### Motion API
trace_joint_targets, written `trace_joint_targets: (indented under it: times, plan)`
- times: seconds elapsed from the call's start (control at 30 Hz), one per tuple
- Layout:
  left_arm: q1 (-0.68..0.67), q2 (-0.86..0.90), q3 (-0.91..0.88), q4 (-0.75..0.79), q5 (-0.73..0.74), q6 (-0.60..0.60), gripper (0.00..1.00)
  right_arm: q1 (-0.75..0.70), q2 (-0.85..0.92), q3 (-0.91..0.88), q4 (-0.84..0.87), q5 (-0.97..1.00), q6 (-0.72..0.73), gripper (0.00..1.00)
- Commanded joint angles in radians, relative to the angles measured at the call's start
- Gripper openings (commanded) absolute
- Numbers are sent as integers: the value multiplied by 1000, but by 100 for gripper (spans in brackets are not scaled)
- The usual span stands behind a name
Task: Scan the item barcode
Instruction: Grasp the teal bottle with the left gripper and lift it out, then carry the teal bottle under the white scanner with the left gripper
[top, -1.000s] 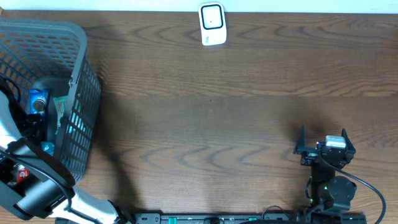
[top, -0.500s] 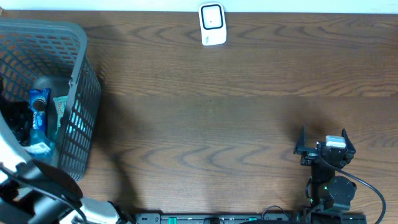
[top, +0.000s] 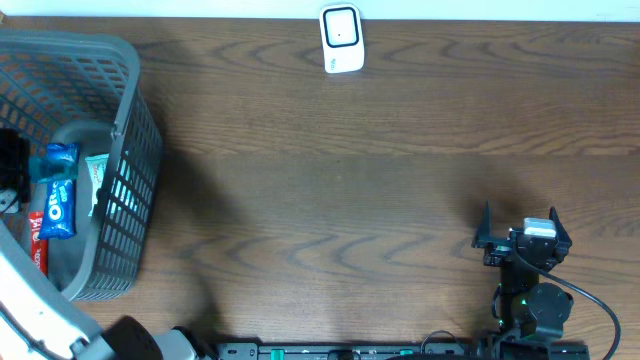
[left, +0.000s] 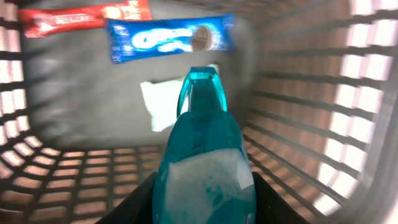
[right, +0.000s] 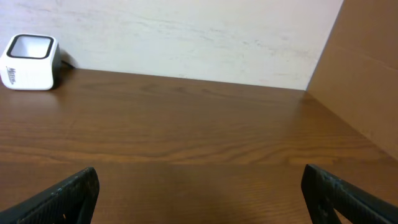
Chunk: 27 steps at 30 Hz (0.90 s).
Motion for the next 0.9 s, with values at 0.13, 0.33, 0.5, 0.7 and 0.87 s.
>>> trace_joint_targets:
  times: [0.13,0.33,0.5,0.7,0.87]
  plan:
    - [-3,-146,35,66,259,19,35,9,-5,-2,-2,5,6,99]
    - [-50,-210,35,77,351,11,35,9,-5,-2,-2,5,6,99]
    - [-173,-222,35,90,351,3,35,9,-5,-2,-2,5,6,99]
    - [-389,-211,35,110,247,-66,35,9,-5,-2,-2,5,6,99]
    - [-588,-181,35,101,70,-181,35,9,-5,-2,-2,5,6,99]
